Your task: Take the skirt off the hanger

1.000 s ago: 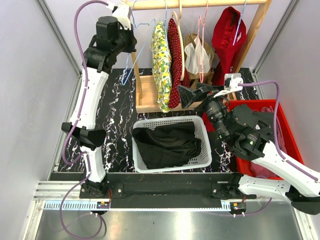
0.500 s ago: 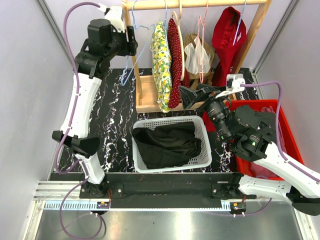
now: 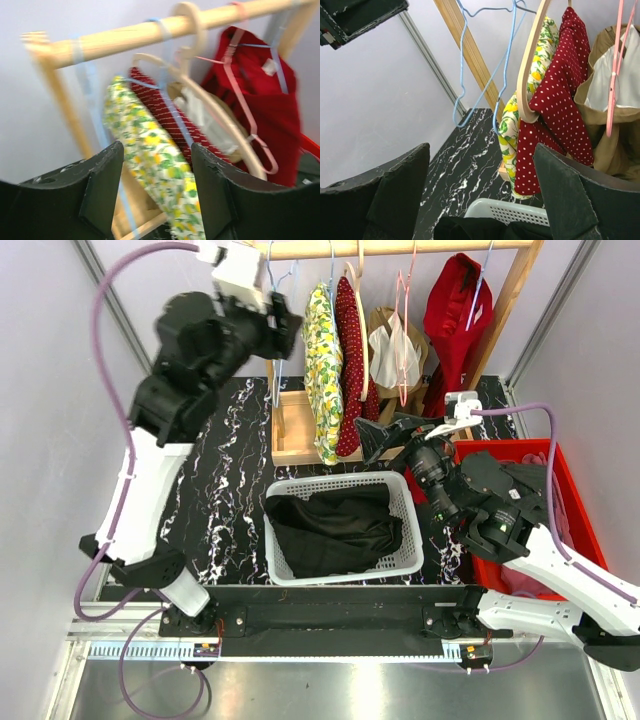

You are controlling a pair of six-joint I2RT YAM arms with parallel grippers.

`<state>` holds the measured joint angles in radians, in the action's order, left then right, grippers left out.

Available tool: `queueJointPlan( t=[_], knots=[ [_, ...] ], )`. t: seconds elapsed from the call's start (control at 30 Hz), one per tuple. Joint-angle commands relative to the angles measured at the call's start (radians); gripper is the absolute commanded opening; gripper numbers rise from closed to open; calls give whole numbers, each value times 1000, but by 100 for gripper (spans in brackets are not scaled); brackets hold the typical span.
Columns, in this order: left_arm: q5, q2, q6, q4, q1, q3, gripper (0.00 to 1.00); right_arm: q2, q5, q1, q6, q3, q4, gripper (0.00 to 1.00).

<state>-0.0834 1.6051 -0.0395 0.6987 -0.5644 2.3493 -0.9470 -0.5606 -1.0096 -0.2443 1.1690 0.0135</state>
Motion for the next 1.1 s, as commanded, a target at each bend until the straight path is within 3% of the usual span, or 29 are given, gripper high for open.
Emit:
queueJointPlan(
  t=[0.0,0.37,1.07],
  knots=[
    [-88,102,72,-56,-116,19,60,10,-25,2,-19,-9,5,92],
    [-165,265,9,-114,-173,93,54,65,-65,2,-23,-38,-53,92],
    [-292,312,66,-143,-161,16,48,99,-68,2,-24,-23,-92,91]
  ],
)
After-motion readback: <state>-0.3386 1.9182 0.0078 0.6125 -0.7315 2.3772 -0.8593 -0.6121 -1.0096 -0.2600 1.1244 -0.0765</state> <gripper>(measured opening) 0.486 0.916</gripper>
